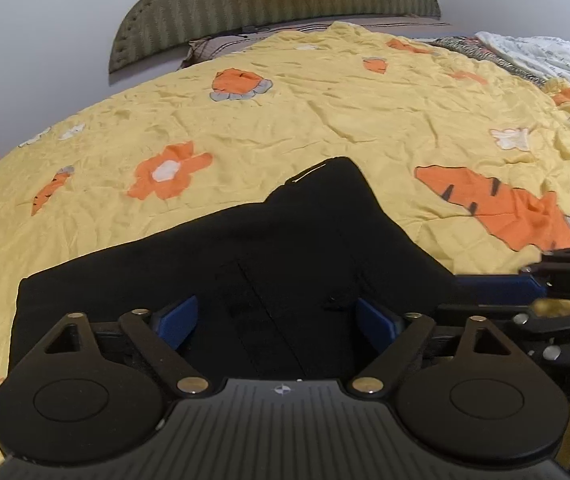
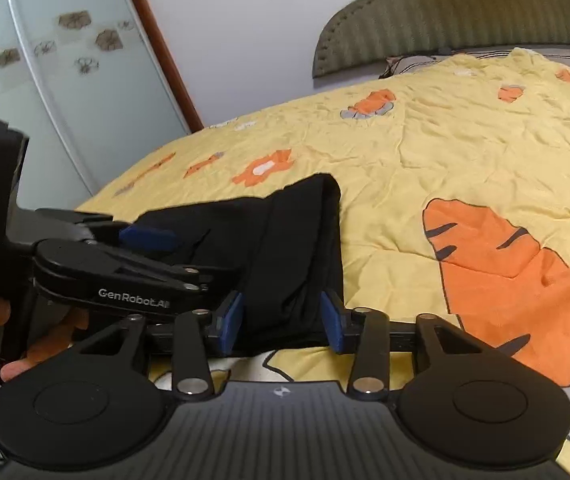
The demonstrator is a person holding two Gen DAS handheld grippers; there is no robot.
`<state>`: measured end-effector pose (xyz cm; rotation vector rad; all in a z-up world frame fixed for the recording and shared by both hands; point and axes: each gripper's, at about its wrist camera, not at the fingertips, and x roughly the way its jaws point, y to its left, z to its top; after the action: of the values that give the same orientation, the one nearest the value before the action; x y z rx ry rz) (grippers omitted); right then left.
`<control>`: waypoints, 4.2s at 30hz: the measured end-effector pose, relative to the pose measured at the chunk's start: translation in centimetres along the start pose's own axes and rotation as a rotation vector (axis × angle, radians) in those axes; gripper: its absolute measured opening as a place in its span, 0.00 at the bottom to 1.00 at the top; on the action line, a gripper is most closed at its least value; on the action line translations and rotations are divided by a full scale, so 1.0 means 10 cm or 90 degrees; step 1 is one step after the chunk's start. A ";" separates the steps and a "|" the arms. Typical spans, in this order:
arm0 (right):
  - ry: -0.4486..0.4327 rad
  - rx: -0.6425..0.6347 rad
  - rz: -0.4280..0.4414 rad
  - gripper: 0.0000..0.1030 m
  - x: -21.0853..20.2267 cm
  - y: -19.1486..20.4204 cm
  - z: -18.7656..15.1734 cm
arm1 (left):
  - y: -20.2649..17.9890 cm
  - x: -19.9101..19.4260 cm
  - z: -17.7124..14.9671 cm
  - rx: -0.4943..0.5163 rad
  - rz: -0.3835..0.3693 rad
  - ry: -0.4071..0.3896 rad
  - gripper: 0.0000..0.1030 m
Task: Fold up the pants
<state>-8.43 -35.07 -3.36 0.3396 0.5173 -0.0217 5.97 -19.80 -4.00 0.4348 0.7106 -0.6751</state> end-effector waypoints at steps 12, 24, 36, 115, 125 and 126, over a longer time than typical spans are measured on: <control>-0.053 -0.053 -0.025 0.26 -0.05 0.09 0.39 | 0.53 -0.14 0.09 -0.104 0.025 -0.003 0.86; -0.001 -0.129 -0.064 0.26 0.63 0.19 0.74 | 0.54 -0.31 -0.02 -0.126 0.045 -0.010 0.89; 0.001 -0.207 -0.096 0.27 0.38 0.72 0.38 | 0.71 -0.71 -0.47 -0.232 0.108 -0.027 0.91; -0.085 -0.646 -0.119 0.99 0.61 2.48 -0.91 | 2.09 -1.11 -1.38 -0.601 -0.075 0.052 0.94; -0.063 -0.579 -0.133 0.96 0.64 2.25 -0.73 | 1.74 -1.37 -1.44 -0.299 -0.010 -0.017 0.92; -0.059 -0.579 -0.146 0.96 0.67 2.19 -0.73 | 1.63 -1.40 -1.43 -0.229 0.001 -0.032 0.92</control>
<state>-3.82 -11.61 -5.69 -0.6073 0.4244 -0.0216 2.96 5.71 -1.58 0.0874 0.7655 -0.5394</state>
